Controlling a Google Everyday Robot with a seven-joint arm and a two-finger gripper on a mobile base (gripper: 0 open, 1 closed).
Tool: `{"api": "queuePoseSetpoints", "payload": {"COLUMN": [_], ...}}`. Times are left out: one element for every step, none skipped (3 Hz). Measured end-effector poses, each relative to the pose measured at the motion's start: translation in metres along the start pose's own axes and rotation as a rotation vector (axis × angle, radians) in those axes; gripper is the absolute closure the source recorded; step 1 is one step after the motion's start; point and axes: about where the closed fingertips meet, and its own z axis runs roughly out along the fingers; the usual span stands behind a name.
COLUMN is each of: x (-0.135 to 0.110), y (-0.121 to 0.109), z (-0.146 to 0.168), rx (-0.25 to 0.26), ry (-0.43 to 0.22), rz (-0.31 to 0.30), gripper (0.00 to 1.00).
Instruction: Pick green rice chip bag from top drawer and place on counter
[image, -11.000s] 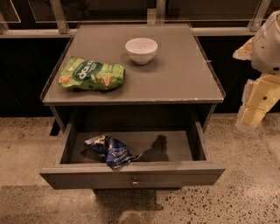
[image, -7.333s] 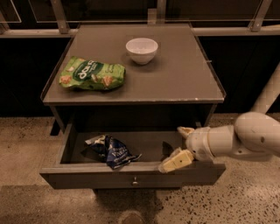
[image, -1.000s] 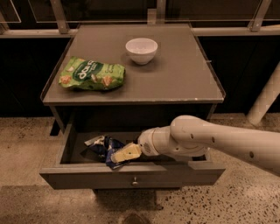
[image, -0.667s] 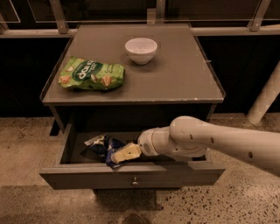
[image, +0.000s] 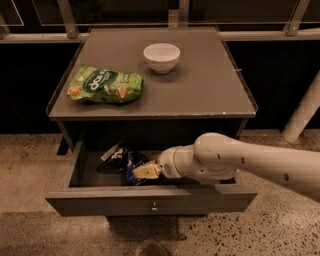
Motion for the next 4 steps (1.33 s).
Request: {"api": "queuePoseSetpoints", "payload": {"x": [0.0000,0.0000,0.0000,0.0000], "y": [0.0000,0.0001,0.0001,0.0001], "z": [0.0000,0.0000,0.0001,0.0000], "rx": [0.000,0.000,0.000,0.000], "ry": [0.000,0.000,0.000,0.000], "rz": [0.000,0.000,0.000,0.000], "gripper": [0.65,0.88,1.00,1.00]}}
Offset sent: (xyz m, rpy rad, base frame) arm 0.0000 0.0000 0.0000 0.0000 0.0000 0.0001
